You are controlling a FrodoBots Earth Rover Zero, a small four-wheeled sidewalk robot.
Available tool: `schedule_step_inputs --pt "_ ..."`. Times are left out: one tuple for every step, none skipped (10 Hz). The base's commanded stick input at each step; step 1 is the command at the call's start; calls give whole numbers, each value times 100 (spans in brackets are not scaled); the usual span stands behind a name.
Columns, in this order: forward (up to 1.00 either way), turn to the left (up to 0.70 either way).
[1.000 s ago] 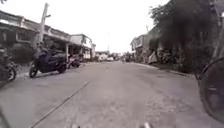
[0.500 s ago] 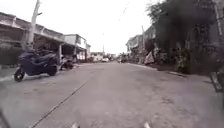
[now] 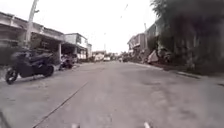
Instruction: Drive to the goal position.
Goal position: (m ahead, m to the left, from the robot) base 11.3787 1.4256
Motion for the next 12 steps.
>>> schedule_step_inputs --pt "85 0" --pt "85 0" --pt "85 0" --pt "85 0" --pt "85 0" --pt "85 0" --pt "85 0" --pt "85 0" --pt "85 0" --pt "85 0" --pt "85 0" --pt "85 -11"
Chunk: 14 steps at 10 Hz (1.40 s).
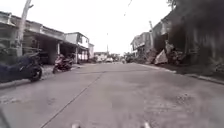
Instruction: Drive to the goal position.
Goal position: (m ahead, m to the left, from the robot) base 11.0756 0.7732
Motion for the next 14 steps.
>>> schedule_step_inputs --pt "85 -23" --pt "85 -34" --pt "85 -31" --pt "85 -9" --pt "85 0" --pt "85 0" --pt "85 0" --pt "85 0" --pt "85 0" --pt "85 0" --pt "85 0" --pt "85 0" --pt "85 0" --pt "85 0"
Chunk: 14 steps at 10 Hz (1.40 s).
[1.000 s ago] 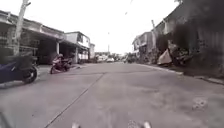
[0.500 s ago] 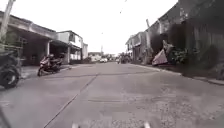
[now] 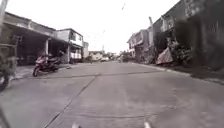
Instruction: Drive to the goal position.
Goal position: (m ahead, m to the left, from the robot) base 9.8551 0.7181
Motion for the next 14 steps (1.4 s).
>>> schedule_step_inputs --pt "85 0" --pt "85 0" --pt "85 0" --pt "85 0" --pt "85 0" --pt "85 0" --pt "85 0" --pt "85 0" --pt "85 0" --pt "85 0" --pt "85 0" --pt "85 0" --pt "85 0" --pt "85 0"
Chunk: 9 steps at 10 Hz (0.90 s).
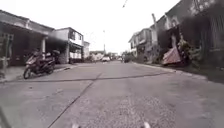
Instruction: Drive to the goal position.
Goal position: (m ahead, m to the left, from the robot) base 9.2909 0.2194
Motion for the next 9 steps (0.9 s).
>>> schedule_step_inputs --pt "85 0" --pt "85 0" --pt "85 0" --pt "85 0" --pt "85 -7" --pt "85 -34" --pt "85 -34" --pt "85 -34" --pt "85 -1"
